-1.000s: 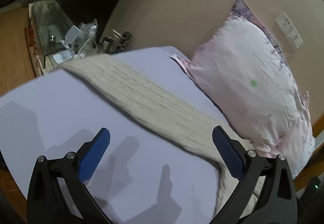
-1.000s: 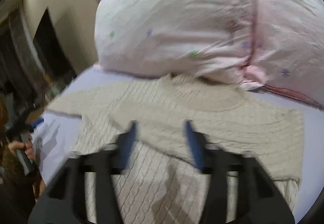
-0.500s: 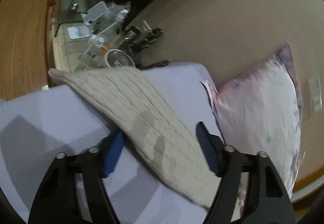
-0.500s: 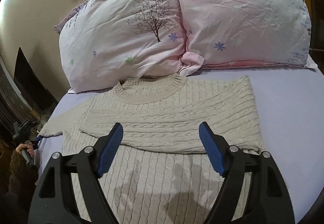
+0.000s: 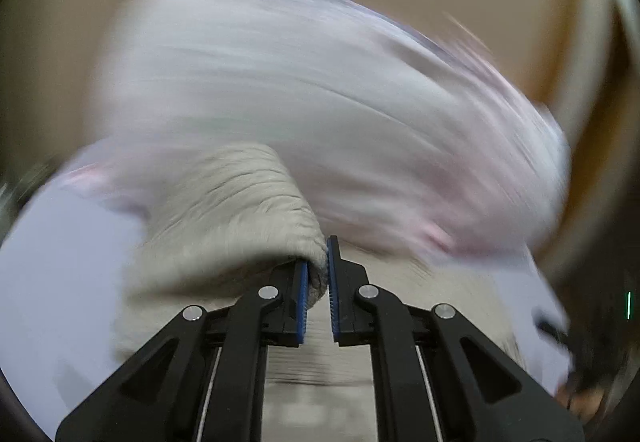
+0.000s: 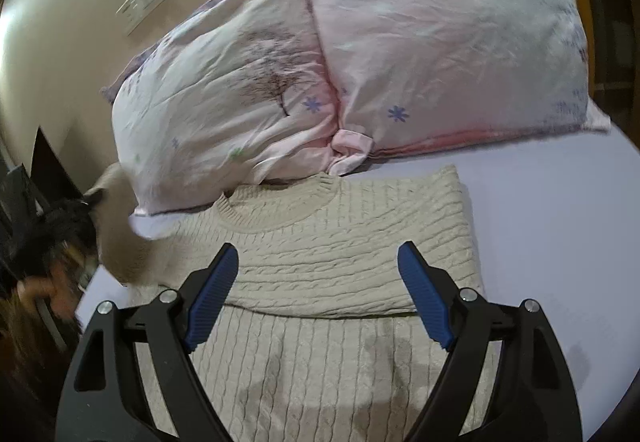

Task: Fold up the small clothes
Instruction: 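Grasp the other sleeve with the left gripper and fold it across the body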

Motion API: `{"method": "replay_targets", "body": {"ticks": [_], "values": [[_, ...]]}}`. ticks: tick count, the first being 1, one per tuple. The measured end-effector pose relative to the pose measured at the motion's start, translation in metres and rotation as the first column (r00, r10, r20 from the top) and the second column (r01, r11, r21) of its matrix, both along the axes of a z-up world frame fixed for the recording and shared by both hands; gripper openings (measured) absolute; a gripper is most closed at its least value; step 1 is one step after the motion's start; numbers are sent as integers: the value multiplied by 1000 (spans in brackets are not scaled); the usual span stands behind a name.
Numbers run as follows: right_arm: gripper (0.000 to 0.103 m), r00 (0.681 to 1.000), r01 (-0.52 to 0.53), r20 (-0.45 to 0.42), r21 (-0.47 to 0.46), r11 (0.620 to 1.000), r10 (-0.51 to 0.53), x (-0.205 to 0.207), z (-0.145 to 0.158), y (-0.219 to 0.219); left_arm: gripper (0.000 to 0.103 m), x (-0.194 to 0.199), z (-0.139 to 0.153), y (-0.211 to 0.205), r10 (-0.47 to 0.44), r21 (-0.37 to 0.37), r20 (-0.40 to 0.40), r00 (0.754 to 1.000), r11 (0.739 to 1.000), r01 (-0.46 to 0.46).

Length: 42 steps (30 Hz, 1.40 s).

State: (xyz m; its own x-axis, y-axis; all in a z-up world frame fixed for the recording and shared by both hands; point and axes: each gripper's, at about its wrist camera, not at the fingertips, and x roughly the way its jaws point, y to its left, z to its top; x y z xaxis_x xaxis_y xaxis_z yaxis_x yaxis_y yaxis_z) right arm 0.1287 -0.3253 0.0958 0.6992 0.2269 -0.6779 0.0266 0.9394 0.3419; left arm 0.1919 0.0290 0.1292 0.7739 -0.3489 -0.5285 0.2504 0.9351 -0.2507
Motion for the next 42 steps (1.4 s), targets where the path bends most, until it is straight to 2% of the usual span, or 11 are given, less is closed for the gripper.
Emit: {"method": "replay_targets", "body": {"ticks": [3,6,10,14,17,24,26,28,33,38,42], "values": [[82,998,37,-57,51,998,-34,9,-14,-16,55,-5,-46,-124,-251,229,-87,964,937,264],[77,990,74,-129,106,992,-60,14,-25,-34,57,-26,-76,-179,-327,415,-96,940,845,337],[64,984,85,-166,155,984,-58,16,-32,-47,78,-38,-41,-130,-329,269,-22,944,907,323],[55,973,33,-230,235,971,23,38,-45,-33,82,-60,-14,-33,-221,79,12,975,973,219],[55,958,-7,-277,248,969,77,68,-51,-5,82,-74,-19,11,-136,15,-54,989,991,137],[63,948,-19,-316,58,998,37,141,-62,53,82,-98,-54,32,-108,11,-153,982,994,111],[11,937,-33,-346,35,999,43,159,-79,64,82,-99,-59,31,-108,21,-171,979,993,113],[10,953,-11,-302,50,999,25,157,-77,59,82,-101,-60,34,-98,33,-176,980,994,105],[11,990,134,-57,144,980,-127,72,-25,5,82,-116,-64,58,-61,20,-165,984,998,65],[58,954,275,-154,107,955,-258,-15,-32,-39,82,-131,-79,77,-43,-12,-215,976,999,42],[71,951,276,-150,22,961,-270,-85,-20,-66,84,-146,-89,89,-30,-30,-264,964,999,22]]}}
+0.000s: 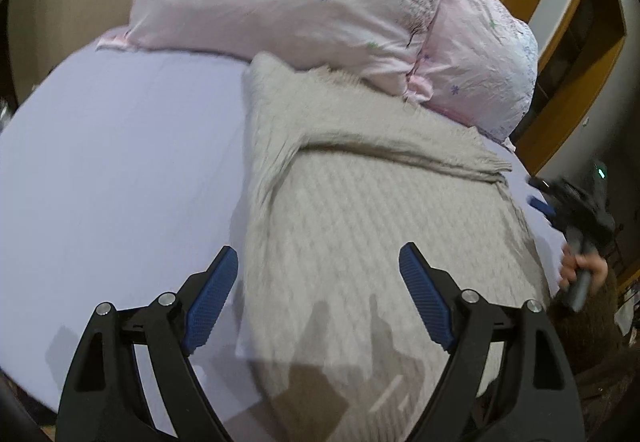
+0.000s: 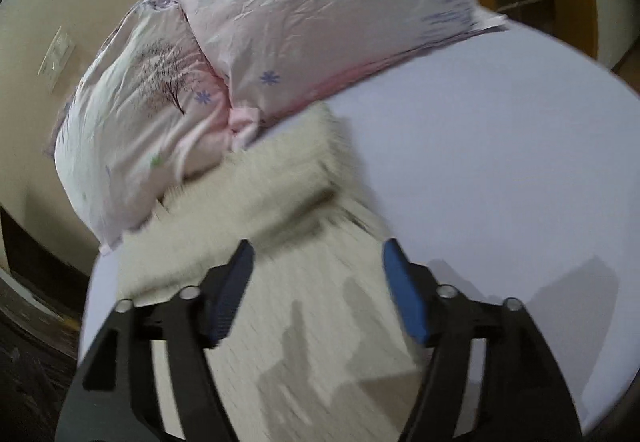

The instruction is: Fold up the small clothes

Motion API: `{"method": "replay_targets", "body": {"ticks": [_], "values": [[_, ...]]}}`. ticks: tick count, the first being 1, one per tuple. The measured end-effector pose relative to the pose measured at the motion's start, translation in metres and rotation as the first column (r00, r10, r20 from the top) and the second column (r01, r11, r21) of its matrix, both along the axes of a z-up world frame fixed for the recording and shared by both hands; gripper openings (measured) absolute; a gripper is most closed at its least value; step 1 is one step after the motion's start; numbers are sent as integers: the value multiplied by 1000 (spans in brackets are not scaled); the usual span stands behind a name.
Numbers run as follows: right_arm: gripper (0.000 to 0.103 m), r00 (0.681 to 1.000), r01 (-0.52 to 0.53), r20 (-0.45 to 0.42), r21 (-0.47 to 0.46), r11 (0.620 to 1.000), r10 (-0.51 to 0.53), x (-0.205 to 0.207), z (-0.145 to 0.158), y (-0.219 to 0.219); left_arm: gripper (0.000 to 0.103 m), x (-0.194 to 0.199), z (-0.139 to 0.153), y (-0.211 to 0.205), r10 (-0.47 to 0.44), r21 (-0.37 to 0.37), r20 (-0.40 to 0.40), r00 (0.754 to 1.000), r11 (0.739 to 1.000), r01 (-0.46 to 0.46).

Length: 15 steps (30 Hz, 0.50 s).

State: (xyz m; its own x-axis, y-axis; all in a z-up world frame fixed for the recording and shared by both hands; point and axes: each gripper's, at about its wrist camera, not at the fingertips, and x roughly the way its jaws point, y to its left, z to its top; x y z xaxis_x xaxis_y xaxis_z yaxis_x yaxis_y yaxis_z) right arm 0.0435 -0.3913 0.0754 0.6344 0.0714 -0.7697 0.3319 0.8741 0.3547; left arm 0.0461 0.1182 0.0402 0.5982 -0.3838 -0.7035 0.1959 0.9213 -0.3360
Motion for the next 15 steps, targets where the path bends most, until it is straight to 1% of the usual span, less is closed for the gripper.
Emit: {"method": "replay_targets", "body": {"ticks": [2,3,4,5,6,7,10,12,13,15], "values": [[71,999,-14,-40,8,1000,14,-21,-3,-10,84,-11,-6,6,6,-32,-26,1000,999,-6],[71,997,-25,-73,38,999,28,-33,-7,-15,84,-17,-9,10,-3,-63,-41,999,998,0],[69,994,-31,-102,65,997,37,-41,-12,-21,84,-23,-11,11,-11,-87,-52,999,996,6],[64,991,-36,-127,84,996,47,-47,-15,-23,84,-27,-12,12,-15,-99,-60,998,995,9],[61,987,-47,-150,99,994,62,-56,-19,-24,84,-32,-14,12,-18,-107,-68,998,994,11],[57,985,-56,-154,102,993,71,-64,-21,-26,84,-37,-16,12,-21,-114,-76,997,993,12],[53,983,-88,-150,101,991,103,-79,-19,-23,84,-47,-22,11,-27,-139,-98,995,990,13],[47,979,-124,-139,159,979,147,-86,-21,-18,83,-55,-21,9,-29,-137,-89,996,990,17],[46,975,-149,-133,191,970,176,-89,-23,-15,81,-61,-21,6,-36,-139,-87,996,990,23],[45,965,-202,-113,254,946,236,-96,-26,-9,78,-68,-22,2,-44,-141,-87,995,989,32]]}}
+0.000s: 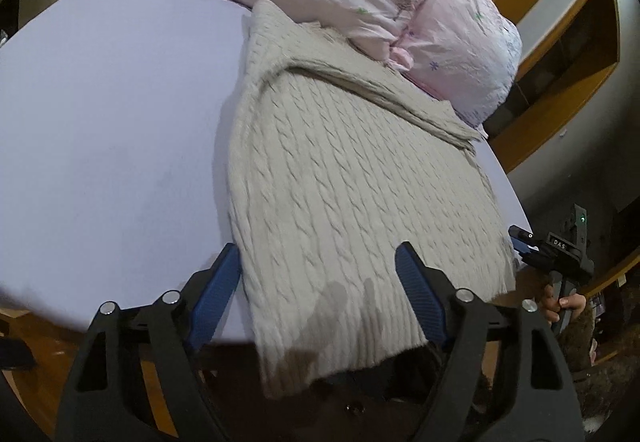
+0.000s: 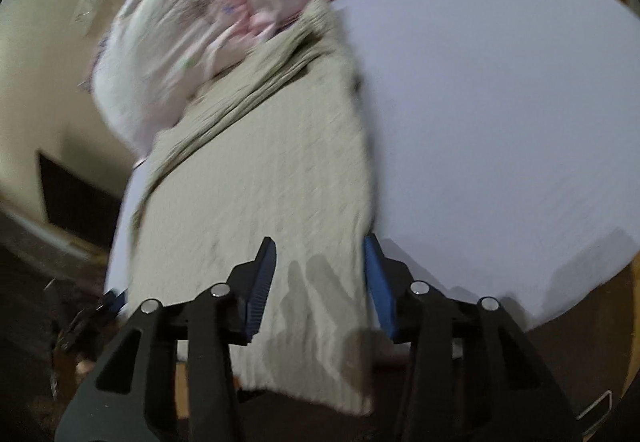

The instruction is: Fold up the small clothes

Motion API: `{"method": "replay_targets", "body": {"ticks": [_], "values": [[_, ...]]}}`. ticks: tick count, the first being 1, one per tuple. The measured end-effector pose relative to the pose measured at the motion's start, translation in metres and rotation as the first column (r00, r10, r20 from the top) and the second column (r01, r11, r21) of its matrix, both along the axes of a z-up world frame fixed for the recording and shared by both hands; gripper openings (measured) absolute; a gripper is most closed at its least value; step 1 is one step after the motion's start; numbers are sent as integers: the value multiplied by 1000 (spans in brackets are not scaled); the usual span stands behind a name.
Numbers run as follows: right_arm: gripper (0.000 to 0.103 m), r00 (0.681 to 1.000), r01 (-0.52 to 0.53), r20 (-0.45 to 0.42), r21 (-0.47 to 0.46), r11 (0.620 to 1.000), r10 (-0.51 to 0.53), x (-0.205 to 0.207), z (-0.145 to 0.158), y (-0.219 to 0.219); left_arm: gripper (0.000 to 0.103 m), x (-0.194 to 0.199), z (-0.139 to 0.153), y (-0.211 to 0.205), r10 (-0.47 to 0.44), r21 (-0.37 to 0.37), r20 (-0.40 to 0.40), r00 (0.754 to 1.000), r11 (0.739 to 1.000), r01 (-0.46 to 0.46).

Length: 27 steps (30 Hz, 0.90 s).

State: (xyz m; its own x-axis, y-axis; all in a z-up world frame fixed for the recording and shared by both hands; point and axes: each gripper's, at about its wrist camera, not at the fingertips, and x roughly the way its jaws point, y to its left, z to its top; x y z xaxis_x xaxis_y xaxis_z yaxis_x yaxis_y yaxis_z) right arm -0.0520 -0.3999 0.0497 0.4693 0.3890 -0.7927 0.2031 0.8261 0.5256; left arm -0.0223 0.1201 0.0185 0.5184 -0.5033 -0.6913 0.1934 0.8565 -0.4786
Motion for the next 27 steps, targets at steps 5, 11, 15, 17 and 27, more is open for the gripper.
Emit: {"method": "replay_targets", "body": {"ticks": [5,11,15,17,27], "values": [[6,993,-105,-18,237,966,113,-10,-17,8,21,-11,-5,-5,-16,-13,-50,999,1000,15],[6,984,-155,135,348,924,115,8,3,15,12,4,3,-7,-77,-108,-52,996,992,71],[6,938,-167,343,341,925,43,47,53,-1,10,43,48,-4,-58,-67,111,992,996,66],[6,905,-148,425,323,935,-3,84,71,-10,9,80,63,1,-17,-84,150,989,996,30],[7,910,301,188,310,902,-369,257,-24,-49,9,293,22,6,245,-37,30,969,969,-244]]}}
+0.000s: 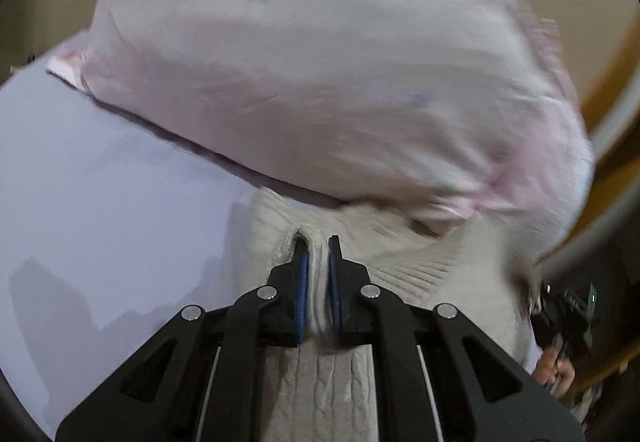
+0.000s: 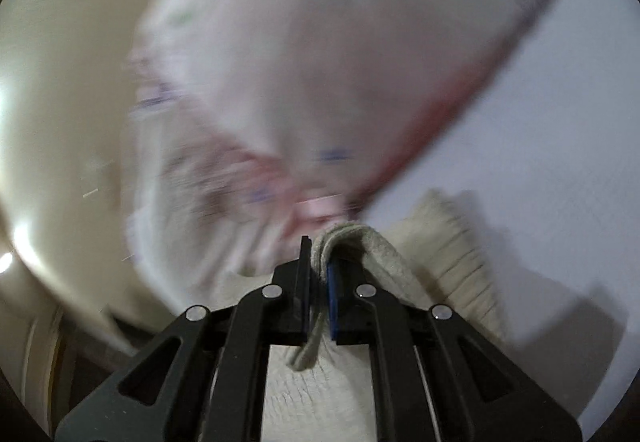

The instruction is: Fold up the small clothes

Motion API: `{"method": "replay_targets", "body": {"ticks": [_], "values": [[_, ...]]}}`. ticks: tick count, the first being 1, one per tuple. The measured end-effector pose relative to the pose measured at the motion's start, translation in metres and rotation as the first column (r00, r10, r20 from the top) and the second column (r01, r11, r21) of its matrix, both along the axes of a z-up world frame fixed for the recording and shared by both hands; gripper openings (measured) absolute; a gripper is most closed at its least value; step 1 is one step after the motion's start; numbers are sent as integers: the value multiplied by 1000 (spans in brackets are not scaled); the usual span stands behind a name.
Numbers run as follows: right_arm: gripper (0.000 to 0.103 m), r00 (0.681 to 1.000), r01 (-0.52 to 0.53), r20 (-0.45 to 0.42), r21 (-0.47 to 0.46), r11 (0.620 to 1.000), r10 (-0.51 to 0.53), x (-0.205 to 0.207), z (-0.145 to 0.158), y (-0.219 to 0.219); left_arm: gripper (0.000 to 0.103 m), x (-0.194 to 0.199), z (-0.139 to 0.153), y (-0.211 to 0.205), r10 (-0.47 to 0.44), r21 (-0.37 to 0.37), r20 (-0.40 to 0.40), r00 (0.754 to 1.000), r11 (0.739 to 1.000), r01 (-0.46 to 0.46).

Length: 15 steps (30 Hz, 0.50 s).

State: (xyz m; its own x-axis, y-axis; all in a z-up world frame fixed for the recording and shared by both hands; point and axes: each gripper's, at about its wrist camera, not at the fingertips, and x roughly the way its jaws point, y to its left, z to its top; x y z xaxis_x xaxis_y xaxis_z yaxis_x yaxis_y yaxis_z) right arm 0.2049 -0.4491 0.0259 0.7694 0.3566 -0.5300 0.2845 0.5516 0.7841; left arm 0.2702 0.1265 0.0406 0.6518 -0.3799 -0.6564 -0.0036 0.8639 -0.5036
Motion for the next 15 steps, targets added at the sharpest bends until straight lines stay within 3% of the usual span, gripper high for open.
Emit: {"method": "replay_targets", "body": {"ticks": [4,7,9,10,11,12,15], "values": [[11,997,35,-68,-8,999,-35,7,-23,-3,10,21,-17,12,8,-72,-59,998,997,-13],[49,1000,25,-17,30,999,-25,11,-26,-4,14,20,-15,29,-16,-204,-65,998,979,2],[76,999,32,20,31,999,-32,15,-23,-2,50,14,-5,39,21,-222,-36,999,975,-28],[93,998,49,36,-4,999,-49,13,-15,-2,92,9,3,45,55,-202,-12,998,978,-56],[96,996,68,67,-51,996,-64,6,-5,-1,99,1,14,53,99,-175,47,994,980,-90],[96,992,78,103,-102,992,-67,0,5,0,99,-7,21,57,106,-165,81,991,982,-91],[98,986,75,158,-161,984,-49,-10,21,-2,99,-18,17,58,40,-171,33,999,985,-34]]}}
